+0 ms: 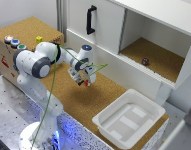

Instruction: Take the pink block and rotate it left

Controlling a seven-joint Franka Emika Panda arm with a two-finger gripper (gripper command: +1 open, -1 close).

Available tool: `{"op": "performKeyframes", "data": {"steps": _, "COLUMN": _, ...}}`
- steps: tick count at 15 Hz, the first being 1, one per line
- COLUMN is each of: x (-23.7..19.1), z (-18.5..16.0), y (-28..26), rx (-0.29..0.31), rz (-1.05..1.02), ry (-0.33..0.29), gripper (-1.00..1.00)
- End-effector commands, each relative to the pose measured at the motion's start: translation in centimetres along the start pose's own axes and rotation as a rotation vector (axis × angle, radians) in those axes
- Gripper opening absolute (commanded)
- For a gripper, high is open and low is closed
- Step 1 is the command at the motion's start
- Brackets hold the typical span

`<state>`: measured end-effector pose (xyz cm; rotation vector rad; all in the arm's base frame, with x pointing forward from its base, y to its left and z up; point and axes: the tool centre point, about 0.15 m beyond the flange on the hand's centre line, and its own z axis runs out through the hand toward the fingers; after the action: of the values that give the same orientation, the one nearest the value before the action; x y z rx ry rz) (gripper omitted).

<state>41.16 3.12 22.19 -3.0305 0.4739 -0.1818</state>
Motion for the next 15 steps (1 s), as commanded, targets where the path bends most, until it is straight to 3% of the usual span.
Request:
{"op": "performKeyframes", "data": {"steps": 1, "x": 1.3, "z": 2.3, "y": -0.1, "rx": -0.003, "rz": 0.027, "ry": -0.033, "gripper": -1.00}}
{"op": "performKeyframes", "data": {"steps": 5, "x": 1.3, "z": 1.6, "y": 0.3, "rx": 0.030, "rz": 0.047, "ry": 0.014, "gripper": -1.00}}
{"op": "performKeyframes", "data": {"steps": 8, "x": 1.2, "z": -0.8, "y": 0.0, "rx": 0.053, "rz": -0.025, "ry": 0.051, "gripper": -1.00}}
{"op": "performKeyframes", "data": {"steps": 12, "x": -0.2, "z": -0.8, "y": -2.8, "rx": 0.063, "rz": -0.376, "ry": -0.049, "gripper": -1.00}}
{"op": "performKeyframes", "data": {"steps": 15, "x": -0.9, "z": -1.3, "y": -3.0, "rx": 0.101, "rz": -0.664, "ry": -0.080, "gripper": -1.00}}
